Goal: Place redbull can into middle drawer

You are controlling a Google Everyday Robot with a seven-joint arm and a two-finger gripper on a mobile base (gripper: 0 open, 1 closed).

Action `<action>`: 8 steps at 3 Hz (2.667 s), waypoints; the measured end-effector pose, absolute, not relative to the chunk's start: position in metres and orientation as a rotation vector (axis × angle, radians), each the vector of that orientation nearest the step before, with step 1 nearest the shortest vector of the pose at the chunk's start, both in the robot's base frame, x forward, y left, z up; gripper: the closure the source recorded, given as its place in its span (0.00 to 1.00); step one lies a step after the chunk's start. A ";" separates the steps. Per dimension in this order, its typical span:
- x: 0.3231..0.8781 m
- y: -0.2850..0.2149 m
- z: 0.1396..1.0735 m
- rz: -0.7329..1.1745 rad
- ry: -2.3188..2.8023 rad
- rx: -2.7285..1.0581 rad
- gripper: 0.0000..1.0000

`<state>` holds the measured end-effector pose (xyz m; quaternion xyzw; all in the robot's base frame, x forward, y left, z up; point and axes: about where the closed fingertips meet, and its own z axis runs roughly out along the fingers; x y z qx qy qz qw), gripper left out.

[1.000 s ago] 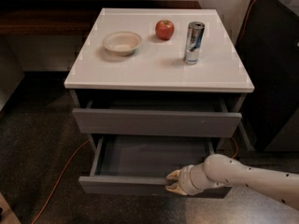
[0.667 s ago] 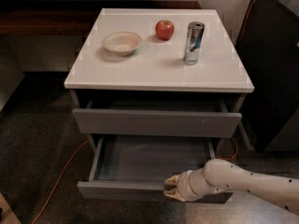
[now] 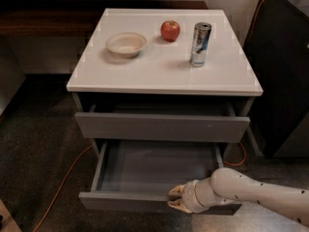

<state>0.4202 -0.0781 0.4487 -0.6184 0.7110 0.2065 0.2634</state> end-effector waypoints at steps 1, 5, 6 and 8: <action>0.420 -0.079 0.449 0.558 1.923 -1.672 1.00; 0.402 -0.068 0.458 0.571 1.919 -1.684 0.74; 0.411 -0.061 0.501 0.557 1.884 -1.694 0.51; 0.442 -0.055 0.581 0.539 1.852 -1.725 0.01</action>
Offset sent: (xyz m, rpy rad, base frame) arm -0.0799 0.0336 0.0134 0.0408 0.0733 0.0307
